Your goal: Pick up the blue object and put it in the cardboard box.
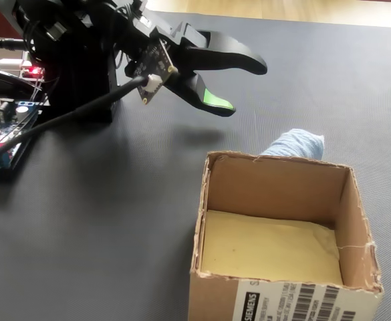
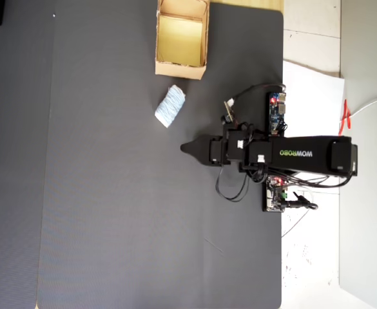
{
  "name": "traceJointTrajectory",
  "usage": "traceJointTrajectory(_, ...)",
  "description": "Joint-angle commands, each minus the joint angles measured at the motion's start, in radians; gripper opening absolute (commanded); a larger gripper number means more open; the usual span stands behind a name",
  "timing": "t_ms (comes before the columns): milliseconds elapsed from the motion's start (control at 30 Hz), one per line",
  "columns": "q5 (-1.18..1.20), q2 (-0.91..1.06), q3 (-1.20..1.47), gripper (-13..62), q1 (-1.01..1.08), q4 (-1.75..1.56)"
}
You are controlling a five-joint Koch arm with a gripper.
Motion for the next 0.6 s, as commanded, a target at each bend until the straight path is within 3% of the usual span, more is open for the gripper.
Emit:
traceJointTrajectory(0,-0.031,0.083,-0.008,34.0,0.029,-0.091)
traceJointTrajectory(233,-0.061,0.069,-0.074,33.9,0.132,-0.08)
traceJointTrajectory(567,-0.106,-0.118,-0.255,33.8,0.209,0.0)
